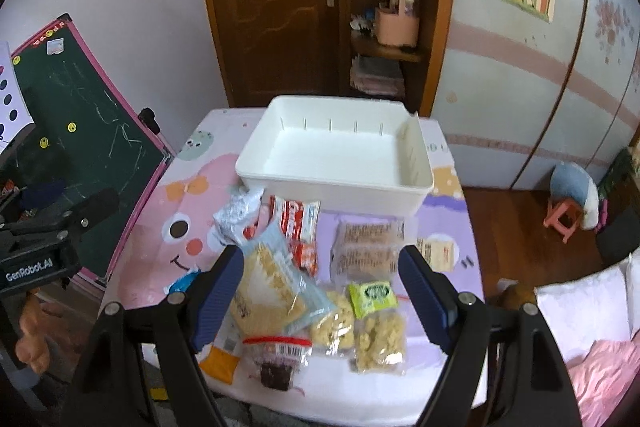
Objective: Organize snacks
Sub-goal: 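Grasp the blue wrapped candy with the left gripper while the right grasps the cracker bag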
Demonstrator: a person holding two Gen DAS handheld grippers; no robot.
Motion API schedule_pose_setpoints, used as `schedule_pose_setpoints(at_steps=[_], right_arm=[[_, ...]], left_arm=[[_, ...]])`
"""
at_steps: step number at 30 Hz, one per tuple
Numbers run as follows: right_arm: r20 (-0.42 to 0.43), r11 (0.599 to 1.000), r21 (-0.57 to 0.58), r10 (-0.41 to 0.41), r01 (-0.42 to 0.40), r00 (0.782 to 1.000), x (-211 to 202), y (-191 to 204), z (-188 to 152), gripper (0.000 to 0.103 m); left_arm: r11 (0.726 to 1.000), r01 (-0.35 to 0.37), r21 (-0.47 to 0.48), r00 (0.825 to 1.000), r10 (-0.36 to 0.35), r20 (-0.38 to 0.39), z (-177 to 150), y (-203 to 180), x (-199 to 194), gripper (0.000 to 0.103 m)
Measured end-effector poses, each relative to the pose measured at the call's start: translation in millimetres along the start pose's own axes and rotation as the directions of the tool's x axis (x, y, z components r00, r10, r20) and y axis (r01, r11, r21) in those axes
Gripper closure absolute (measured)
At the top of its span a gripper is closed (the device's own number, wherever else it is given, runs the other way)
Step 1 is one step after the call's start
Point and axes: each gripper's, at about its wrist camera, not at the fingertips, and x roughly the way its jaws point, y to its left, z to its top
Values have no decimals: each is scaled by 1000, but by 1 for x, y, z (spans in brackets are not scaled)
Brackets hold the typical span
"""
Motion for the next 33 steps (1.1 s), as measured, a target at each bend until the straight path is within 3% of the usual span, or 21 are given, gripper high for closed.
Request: schedule_pose_setpoints(at_steps=[5,10,15,19,24,28,33], right_arm=[[60,999,-31,-12,14,998,-4,6,17,23],[30,999,-14,35,-34,999,14,7,16,23],[-83,992,-7,122,-123,989,61,10,-2,23],[-154,992,-50,105,-114,983,104,17,-21,23],[-268,985,-84,124,-151,955,152,23,-42,23],[-313,980,-106,129,-169,941,181,25,-49,23],[-369,963,-75,213,-257,905,208,22,-53,23]], left_arm=[[1000,17,-15,999,-16,31,4,15,-2,1],[999,7,35,999,-8,47,-2,14,6,1],[997,76,28,995,-74,-70,-21,17,48,1],[995,92,39,983,-84,-163,-43,22,93,1],[995,80,63,953,-58,-298,-75,30,149,1],[995,90,48,909,-63,-412,-102,38,191,4],[991,129,31,879,-100,-467,-115,41,213,6]])
